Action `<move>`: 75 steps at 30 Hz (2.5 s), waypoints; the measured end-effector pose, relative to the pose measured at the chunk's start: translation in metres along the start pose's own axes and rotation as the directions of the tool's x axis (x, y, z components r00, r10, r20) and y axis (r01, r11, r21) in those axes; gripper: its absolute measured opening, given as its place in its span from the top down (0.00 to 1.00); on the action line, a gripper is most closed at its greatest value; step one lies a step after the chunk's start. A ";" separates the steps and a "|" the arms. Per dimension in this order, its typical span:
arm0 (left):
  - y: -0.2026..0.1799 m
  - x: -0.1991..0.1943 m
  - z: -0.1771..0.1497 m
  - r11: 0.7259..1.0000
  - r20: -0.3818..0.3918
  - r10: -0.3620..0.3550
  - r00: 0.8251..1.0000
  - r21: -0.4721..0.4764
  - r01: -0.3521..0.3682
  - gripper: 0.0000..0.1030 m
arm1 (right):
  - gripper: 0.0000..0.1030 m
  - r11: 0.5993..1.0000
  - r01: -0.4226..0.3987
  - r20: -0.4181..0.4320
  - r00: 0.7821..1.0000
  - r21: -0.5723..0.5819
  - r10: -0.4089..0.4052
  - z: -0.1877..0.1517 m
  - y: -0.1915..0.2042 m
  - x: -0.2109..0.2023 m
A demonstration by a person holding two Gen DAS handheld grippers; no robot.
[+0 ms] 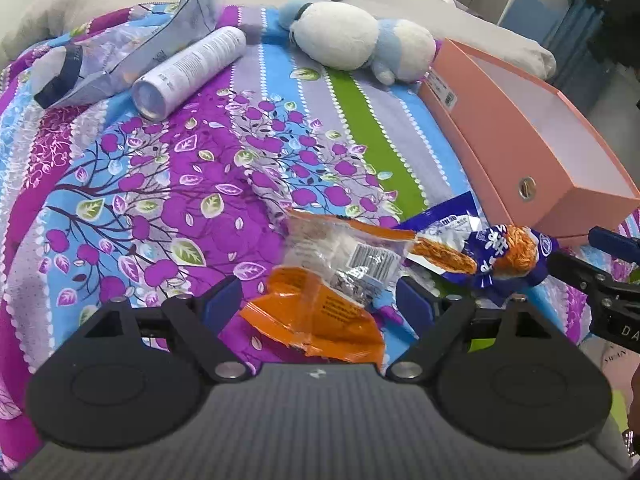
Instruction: Organize snacks
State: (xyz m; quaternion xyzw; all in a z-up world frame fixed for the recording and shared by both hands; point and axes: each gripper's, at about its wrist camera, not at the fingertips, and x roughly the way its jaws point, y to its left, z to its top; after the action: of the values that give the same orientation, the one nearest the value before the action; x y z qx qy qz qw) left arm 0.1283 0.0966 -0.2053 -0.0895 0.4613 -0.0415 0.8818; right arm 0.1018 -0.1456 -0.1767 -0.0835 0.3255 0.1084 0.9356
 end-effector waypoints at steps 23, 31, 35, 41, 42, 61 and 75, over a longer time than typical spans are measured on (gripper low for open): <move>-0.019 0.044 0.001 0.999 -0.038 0.014 0.999 0.049 -0.012 0.15 | 0.22 0.910 -0.195 -0.179 0.974 -0.367 0.137 -0.007 0.043 0.067; -0.034 0.046 -0.007 0.995 -0.001 0.072 0.997 0.062 -0.072 0.28 | 0.37 0.901 -0.139 -0.157 0.984 -0.411 0.080 -0.013 0.046 0.071; -0.031 0.041 -0.010 0.996 0.015 0.091 0.996 0.013 -0.091 0.40 | 0.46 0.885 -0.065 -0.117 0.993 -0.461 0.012 -0.015 0.045 0.066; -0.030 0.032 -0.011 0.995 0.022 0.093 0.995 -0.035 -0.092 0.45 | 0.53 0.930 -0.080 -0.109 0.993 -0.359 0.043 -0.010 0.029 0.058; -0.031 0.030 -0.010 0.995 0.026 0.095 0.995 -0.042 -0.094 0.45 | 0.55 0.936 -0.078 -0.106 0.993 -0.343 0.044 -0.010 0.028 0.057; -0.056 -0.038 0.026 0.989 0.105 0.069 0.992 -0.137 -0.054 0.45 | 0.71 0.990 -0.141 0.002 0.990 -0.020 0.141 0.020 0.002 0.018; -0.099 -0.073 0.055 0.996 0.158 -0.008 0.987 -0.083 0.021 0.45 | 0.72 0.990 -0.134 0.123 0.984 0.051 0.127 0.052 -0.035 -0.042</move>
State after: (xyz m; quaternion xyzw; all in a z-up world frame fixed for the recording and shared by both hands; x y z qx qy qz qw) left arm 0.1332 0.0171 -0.0963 -0.1330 0.3908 -0.0212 0.9106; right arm 0.1099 -0.1741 -0.1074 -0.0276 0.2769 0.1646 0.9463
